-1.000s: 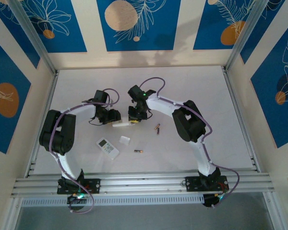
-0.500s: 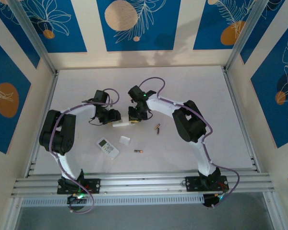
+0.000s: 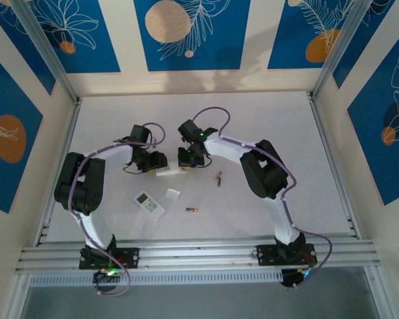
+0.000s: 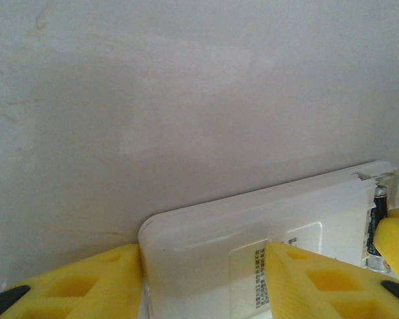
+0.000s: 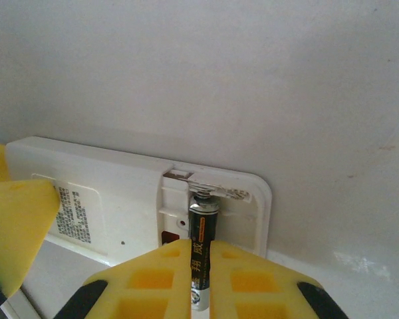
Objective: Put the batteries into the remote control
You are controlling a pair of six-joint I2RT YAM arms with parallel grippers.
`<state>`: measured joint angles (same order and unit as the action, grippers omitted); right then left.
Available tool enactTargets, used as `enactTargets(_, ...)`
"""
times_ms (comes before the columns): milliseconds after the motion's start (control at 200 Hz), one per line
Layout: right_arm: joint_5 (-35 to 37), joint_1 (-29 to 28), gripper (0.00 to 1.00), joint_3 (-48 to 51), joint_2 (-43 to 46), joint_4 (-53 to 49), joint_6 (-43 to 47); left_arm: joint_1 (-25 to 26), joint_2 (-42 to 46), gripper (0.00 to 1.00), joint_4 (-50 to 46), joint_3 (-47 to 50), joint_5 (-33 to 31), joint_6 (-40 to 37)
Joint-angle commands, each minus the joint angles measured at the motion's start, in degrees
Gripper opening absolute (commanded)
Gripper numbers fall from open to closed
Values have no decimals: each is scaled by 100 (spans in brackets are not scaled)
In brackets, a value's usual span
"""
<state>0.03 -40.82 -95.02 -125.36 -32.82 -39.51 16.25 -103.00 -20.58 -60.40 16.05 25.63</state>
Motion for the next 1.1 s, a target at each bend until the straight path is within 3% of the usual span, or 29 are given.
enactTargets(0, 91, -22, 12, 18, -78, 418, 45, 129, -212, 50, 71, 6, 409, 63)
enactTargets(285, 1125, -175, 12, 580, -120, 1532, 559, 126, -212, 50, 72, 10, 427, 57)
enactTargets(455, 1216, -214, 12, 581, -194, 1790, 581, 124, -194, 50, 54, -20, 437, 72)
enactTargets(760, 226, -75, 22, 1102, 395, 2213, -402, 124, -148, 50, 63, -9, 468, 87)
enactTargets(1095, 256, 21, 23, 939, 781, 1387, -160, 124, -151, 50, 107, -26, 513, 135)
